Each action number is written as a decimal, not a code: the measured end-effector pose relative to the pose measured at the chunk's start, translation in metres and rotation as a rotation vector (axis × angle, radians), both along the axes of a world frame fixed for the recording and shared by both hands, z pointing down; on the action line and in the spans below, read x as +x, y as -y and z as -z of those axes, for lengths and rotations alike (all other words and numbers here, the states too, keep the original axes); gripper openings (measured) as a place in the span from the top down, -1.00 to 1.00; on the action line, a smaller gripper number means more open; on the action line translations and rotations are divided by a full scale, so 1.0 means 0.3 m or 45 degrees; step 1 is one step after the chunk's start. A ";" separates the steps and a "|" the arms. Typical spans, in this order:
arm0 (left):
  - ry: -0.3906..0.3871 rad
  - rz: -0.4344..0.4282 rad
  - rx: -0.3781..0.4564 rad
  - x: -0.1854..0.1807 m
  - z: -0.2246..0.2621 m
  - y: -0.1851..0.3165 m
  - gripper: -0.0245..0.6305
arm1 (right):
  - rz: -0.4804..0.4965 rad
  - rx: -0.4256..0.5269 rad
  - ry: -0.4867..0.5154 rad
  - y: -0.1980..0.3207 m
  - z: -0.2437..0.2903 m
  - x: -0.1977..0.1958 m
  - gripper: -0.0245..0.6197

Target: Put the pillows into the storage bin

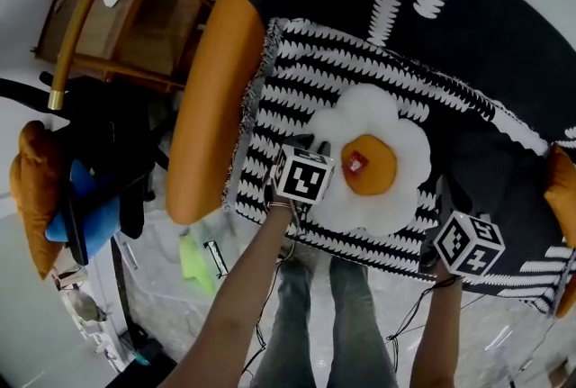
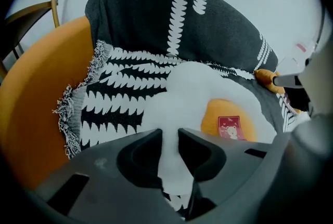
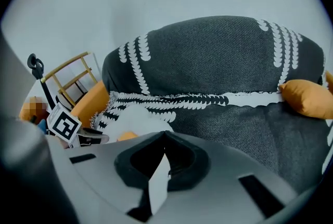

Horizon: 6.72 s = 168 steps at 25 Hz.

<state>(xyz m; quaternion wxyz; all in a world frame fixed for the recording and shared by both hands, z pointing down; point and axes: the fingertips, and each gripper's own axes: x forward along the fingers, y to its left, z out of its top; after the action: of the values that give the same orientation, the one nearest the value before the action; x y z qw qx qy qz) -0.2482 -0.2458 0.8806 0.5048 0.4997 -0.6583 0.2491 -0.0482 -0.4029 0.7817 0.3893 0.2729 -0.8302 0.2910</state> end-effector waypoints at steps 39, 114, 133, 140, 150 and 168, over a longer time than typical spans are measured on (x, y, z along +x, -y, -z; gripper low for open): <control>0.464 0.546 0.395 -0.156 1.457 -0.641 0.86 | 0.409 0.170 0.425 -0.485 1.103 -0.442 0.92; 0.252 1.986 0.437 0.041 0.708 -2.805 0.49 | 1.704 0.056 0.037 -2.556 0.513 -0.776 0.92; 0.261 1.387 0.455 -0.058 1.115 -2.286 0.49 | 1.224 0.137 0.203 -2.071 0.871 -0.712 0.92; 0.292 1.110 0.452 -0.099 1.250 -1.992 0.50 | 0.959 0.185 0.252 -1.750 0.989 -0.610 0.92; 0.233 0.756 0.552 0.027 1.333 -1.381 0.49 | 0.580 0.232 0.254 -1.202 1.083 -0.255 0.92; 0.091 0.069 0.574 0.852 1.379 -0.333 0.49 | -0.209 0.287 0.222 -0.419 1.084 0.918 0.92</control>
<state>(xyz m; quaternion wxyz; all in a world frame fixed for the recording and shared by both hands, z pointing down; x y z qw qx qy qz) 0.0073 -0.1461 0.4670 0.3632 0.5728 -0.7281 0.0998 0.2272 -0.2773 0.4565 0.2574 0.3555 -0.8632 0.2494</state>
